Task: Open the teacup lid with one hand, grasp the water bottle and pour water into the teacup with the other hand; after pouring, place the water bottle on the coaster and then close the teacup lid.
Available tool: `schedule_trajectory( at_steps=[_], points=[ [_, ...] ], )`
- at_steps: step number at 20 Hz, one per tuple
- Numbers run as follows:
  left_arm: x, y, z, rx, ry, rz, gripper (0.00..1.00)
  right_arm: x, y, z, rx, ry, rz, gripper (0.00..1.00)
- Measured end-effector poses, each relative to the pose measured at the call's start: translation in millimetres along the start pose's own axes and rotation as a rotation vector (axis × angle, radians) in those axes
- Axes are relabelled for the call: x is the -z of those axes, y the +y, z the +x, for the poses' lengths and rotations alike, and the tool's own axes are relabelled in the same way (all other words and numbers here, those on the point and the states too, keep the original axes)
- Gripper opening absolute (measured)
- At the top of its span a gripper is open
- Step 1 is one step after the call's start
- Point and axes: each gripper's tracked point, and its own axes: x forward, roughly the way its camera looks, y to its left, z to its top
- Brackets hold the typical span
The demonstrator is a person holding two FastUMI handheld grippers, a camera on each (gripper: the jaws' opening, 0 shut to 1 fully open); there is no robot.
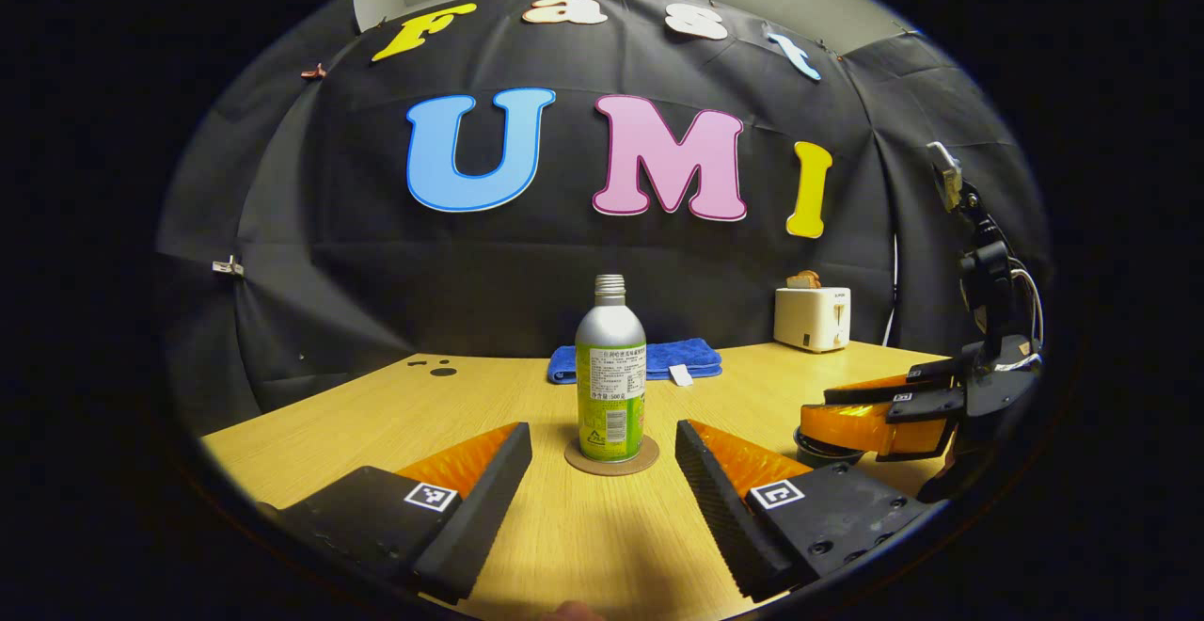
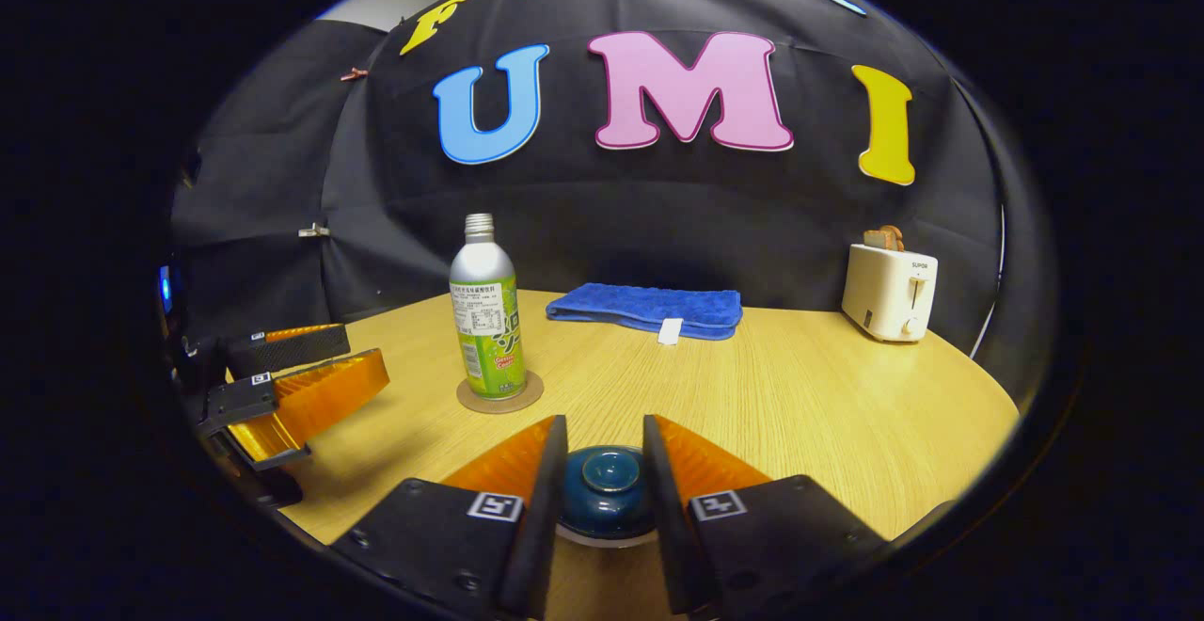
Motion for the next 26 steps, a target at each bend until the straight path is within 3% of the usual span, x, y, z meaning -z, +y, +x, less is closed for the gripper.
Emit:
schedule_trajectory(
  at_steps=[2,4,6,9,12,15,17,20,26],
  points=[
    [0,3,1,-0.019,0.001,0.0,0.97,-8,-10,-8,0.037,-0.057,0.023,0.78],
    [1,3,1,-0.021,0.001,0.0,0.97,-14,-19,-18,0.067,-0.103,0.066,0.95],
    [2,10,0,-0.015,0.0,0.0,0.97,-21,-27,-29,0.086,-0.148,0.101,1.0],
    [2,11,1,-0.023,0.001,0.0,0.97,-34,-41,-41,0.124,-0.217,0.094,0.98],
    [2,9,3,-0.026,0.001,0.0,0.97,-28,-39,-40,0.127,-0.209,0.069,0.98],
    [2,5,5,-0.011,0.0,0.0,0.97,-37,-32,-43,0.135,-0.244,-0.006,0.98],
    [3,4,5,-0.006,0.001,0.0,0.97,-36,-26,-41,0.132,-0.236,-0.046,0.98],
    [2,7,4,-0.021,-0.001,0.0,0.97,-13,-17,-30,0.103,-0.143,0.004,0.98],
    [2,7,5,-0.022,-0.001,0.0,0.97,-21,-25,-31,0.145,-0.168,-0.003,0.99]
  ],
)
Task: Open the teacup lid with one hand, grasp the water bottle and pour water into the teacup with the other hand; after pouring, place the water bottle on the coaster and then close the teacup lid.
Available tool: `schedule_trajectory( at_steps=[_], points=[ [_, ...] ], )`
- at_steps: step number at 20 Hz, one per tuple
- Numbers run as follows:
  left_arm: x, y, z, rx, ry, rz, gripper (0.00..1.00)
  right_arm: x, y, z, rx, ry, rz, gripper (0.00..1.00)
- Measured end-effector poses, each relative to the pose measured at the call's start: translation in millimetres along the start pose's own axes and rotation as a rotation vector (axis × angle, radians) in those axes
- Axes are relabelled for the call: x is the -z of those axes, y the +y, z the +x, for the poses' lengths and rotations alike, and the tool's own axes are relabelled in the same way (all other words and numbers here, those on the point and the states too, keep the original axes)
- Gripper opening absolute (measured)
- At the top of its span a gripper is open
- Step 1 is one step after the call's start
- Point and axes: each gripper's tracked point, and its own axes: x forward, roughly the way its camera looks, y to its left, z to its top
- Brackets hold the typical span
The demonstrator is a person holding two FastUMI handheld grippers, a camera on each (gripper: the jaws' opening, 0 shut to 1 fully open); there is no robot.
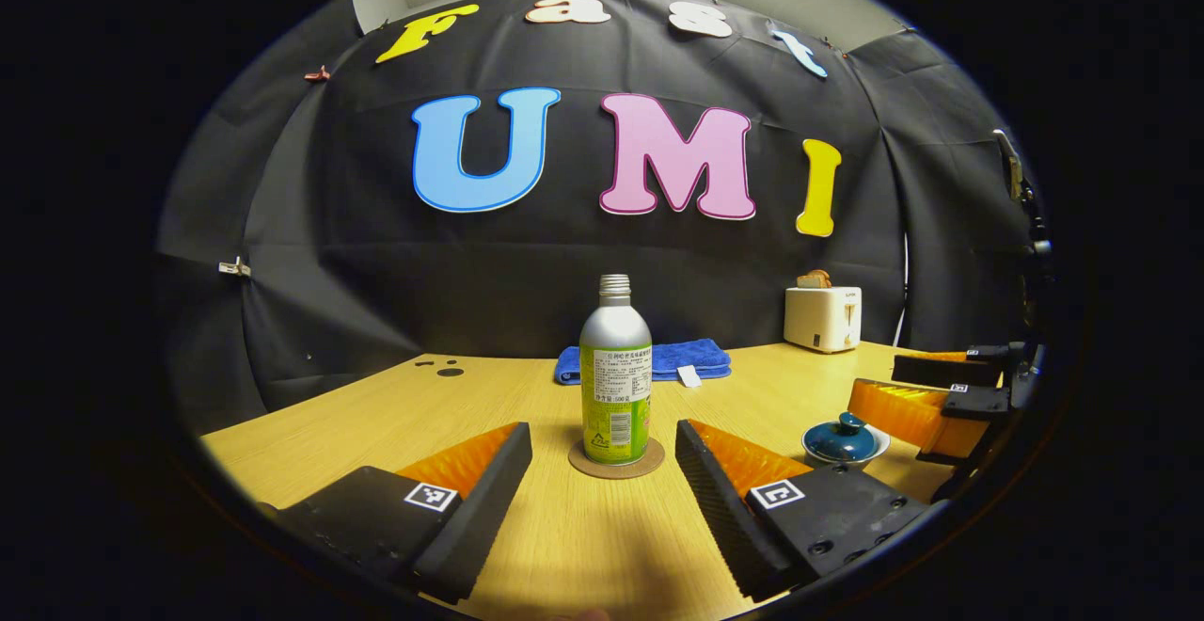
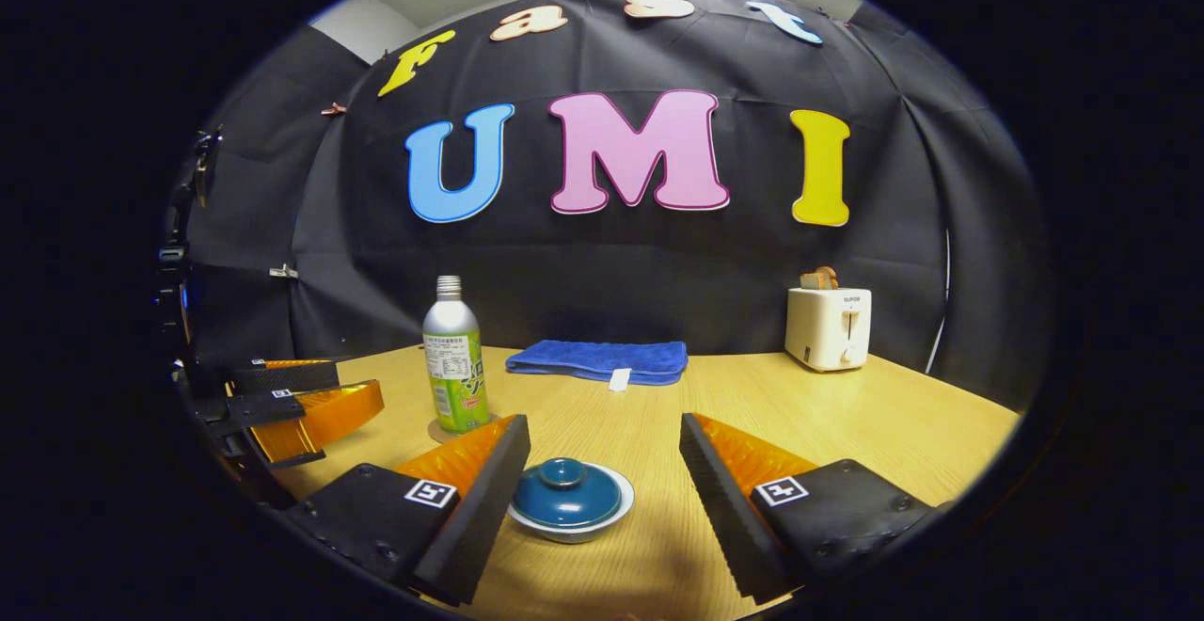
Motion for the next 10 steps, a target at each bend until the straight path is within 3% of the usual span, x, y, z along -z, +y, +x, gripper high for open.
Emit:
schedule_trajectory(
  at_steps=[10],
  points=[
    [-5.0,-4.6,3.6,0.001,0.0,0.0,0.97,0.0,-1.3,-0.2,0.015,-0.002,-0.001,0.99]
  ],
)
